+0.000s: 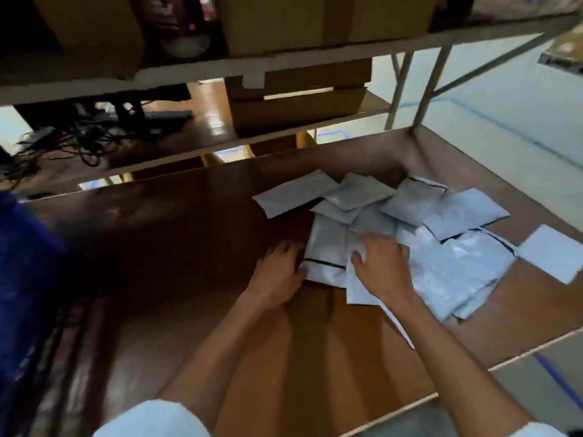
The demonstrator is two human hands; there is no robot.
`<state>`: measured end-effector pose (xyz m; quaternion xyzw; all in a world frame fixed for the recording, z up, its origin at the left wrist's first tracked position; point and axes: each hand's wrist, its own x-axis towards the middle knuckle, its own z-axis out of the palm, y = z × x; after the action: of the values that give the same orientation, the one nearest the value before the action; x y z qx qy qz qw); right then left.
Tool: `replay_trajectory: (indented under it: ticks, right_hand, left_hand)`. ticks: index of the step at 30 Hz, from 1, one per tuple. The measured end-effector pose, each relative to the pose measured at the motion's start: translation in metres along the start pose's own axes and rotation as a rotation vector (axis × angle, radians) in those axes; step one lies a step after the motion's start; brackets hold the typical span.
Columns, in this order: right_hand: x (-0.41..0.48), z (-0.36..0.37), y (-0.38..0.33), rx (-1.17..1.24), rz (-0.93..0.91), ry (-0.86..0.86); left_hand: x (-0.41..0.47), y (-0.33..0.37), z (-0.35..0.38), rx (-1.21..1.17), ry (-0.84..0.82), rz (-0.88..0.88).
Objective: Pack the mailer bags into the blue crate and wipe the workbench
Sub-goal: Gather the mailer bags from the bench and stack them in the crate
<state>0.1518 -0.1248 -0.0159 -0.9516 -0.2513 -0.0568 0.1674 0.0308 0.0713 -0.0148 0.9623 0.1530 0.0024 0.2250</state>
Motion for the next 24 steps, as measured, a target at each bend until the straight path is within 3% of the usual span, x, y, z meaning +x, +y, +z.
replay_trajectory:
  ticks: [5, 15, 24]
  right_hand:
    - [-0.009, 0.024, 0.039, -0.102, 0.034, -0.200]
    - [-0.027, 0.042, 0.007, -0.059, -0.059, -0.226]
    - [-0.076, 0.062, -0.081, 0.047, -0.414, -0.327]
  left_hand:
    - [0.038, 0.042, 0.041, 0.121, -0.220, 0.060]
    - [-0.004, -0.009, 0.020, 0.174, -0.032, -0.045]
    - [-0.117, -0.082, 0.002, 0.233, 0.071, -0.389]
